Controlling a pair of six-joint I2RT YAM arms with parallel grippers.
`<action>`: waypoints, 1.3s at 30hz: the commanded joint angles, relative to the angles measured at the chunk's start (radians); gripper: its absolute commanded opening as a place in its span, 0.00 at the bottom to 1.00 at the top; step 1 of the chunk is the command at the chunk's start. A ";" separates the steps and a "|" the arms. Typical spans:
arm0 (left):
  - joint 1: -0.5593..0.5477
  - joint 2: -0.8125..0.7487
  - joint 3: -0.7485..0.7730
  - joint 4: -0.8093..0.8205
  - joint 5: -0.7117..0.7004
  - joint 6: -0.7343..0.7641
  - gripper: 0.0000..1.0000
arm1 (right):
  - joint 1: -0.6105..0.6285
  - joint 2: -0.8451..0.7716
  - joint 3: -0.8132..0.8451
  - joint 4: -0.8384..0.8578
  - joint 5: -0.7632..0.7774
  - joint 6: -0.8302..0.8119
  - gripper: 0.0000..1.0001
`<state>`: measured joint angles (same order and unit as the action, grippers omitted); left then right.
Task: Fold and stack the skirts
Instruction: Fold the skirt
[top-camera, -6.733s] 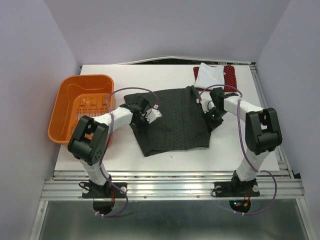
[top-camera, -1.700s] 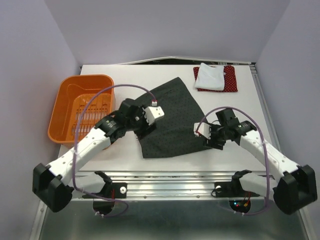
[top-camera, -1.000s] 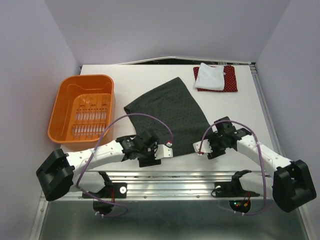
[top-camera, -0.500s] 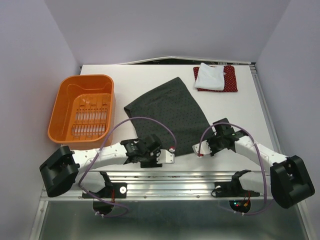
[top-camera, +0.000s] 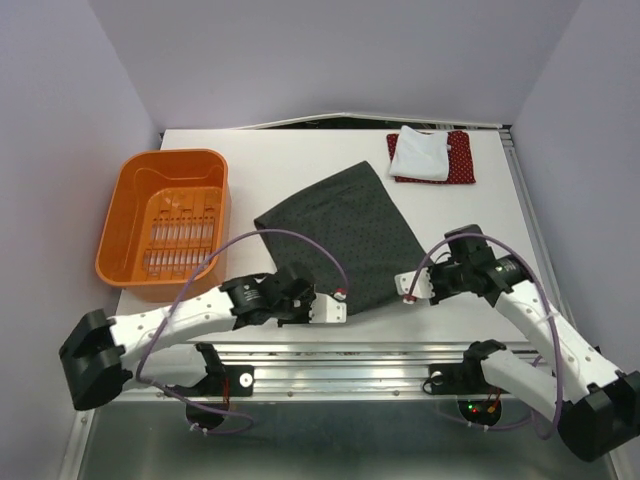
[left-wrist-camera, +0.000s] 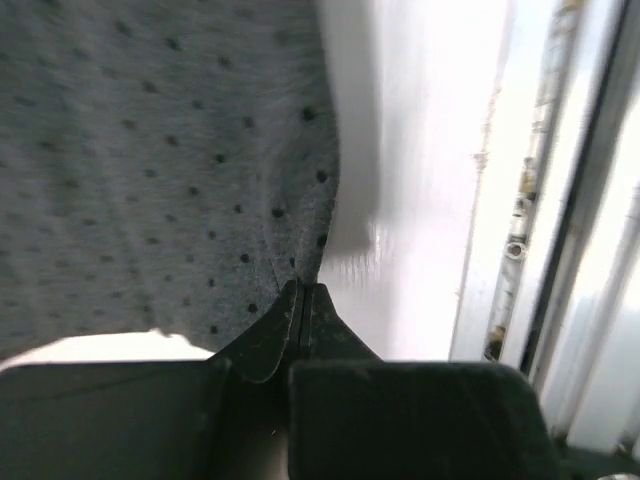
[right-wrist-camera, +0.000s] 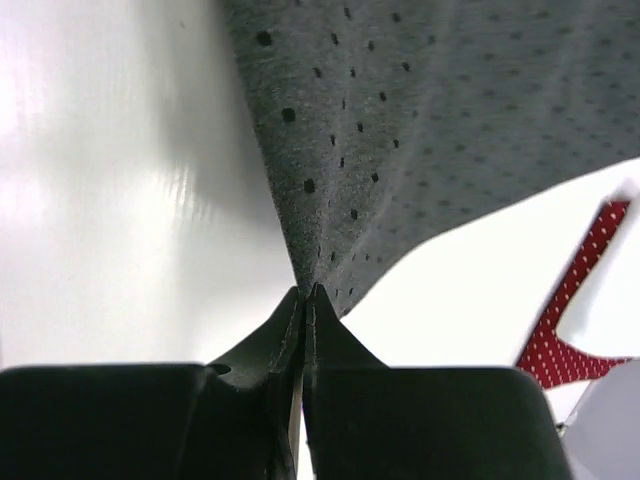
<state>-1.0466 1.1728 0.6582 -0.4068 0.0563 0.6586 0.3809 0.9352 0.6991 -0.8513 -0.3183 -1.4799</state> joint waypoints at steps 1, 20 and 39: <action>-0.004 -0.202 0.103 -0.139 0.210 0.090 0.00 | -0.002 -0.068 0.163 -0.282 -0.059 0.076 0.01; 0.169 -0.374 0.147 -0.242 0.122 -0.042 0.00 | -0.002 0.328 0.536 -0.035 -0.001 0.293 0.01; 0.617 0.120 0.355 -0.116 0.286 0.053 0.00 | -0.042 0.899 0.921 -0.008 0.050 0.124 0.01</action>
<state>-0.4751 1.2243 0.9398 -0.5537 0.3031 0.6731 0.3660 1.7351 1.5421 -0.9024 -0.2932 -1.3060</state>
